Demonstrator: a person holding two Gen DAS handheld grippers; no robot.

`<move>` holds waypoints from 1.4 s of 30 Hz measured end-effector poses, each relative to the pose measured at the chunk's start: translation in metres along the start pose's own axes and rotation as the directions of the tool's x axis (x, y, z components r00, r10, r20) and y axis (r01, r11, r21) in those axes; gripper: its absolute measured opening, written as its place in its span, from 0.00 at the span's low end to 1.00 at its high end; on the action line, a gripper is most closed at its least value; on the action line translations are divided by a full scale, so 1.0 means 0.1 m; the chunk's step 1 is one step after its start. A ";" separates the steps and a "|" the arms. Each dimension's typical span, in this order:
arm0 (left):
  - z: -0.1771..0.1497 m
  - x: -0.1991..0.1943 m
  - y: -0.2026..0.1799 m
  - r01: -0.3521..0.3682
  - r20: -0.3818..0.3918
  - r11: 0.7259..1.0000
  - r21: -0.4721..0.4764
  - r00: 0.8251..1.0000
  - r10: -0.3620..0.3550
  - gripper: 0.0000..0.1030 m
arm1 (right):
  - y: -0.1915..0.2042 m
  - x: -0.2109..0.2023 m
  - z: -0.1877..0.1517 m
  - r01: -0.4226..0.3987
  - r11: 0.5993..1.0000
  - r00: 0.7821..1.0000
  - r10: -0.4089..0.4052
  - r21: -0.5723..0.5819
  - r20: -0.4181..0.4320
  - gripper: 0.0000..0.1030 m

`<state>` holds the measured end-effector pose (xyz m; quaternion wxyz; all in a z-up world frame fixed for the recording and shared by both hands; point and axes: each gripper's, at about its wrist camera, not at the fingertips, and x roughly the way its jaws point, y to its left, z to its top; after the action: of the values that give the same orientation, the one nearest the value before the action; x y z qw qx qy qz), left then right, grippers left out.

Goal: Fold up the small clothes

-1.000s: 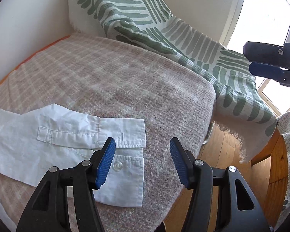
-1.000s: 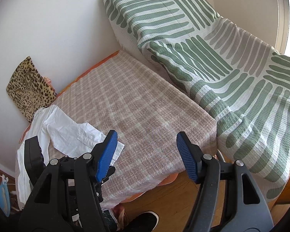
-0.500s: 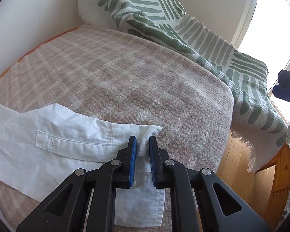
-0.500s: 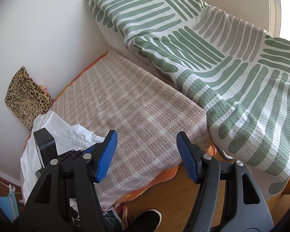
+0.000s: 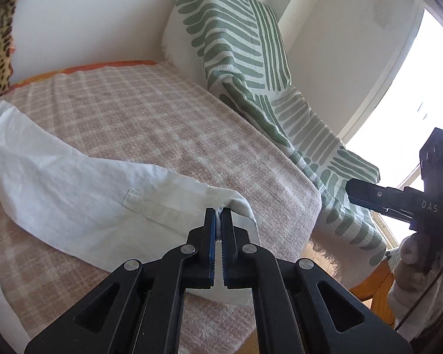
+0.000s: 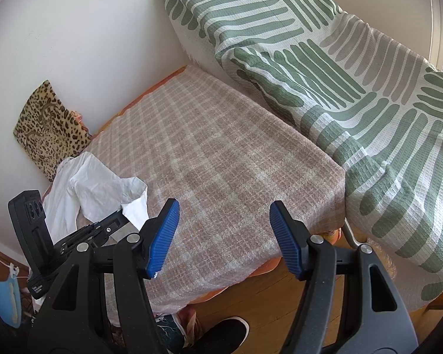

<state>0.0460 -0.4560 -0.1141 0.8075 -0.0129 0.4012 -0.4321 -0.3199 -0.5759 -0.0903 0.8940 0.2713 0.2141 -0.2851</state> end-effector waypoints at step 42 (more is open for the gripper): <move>-1.27 -2.11 1.47 -0.120 0.239 0.958 -0.261 0.953 0.185 0.02 | 3.91 3.27 0.56 -0.171 0.954 0.911 0.059 -0.244 -0.408 0.38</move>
<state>-0.0008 -0.1734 -0.1198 0.8767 -0.1376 0.3412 -0.3099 0.1812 -0.4686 -0.0818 0.8762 0.2091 0.4116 -0.1381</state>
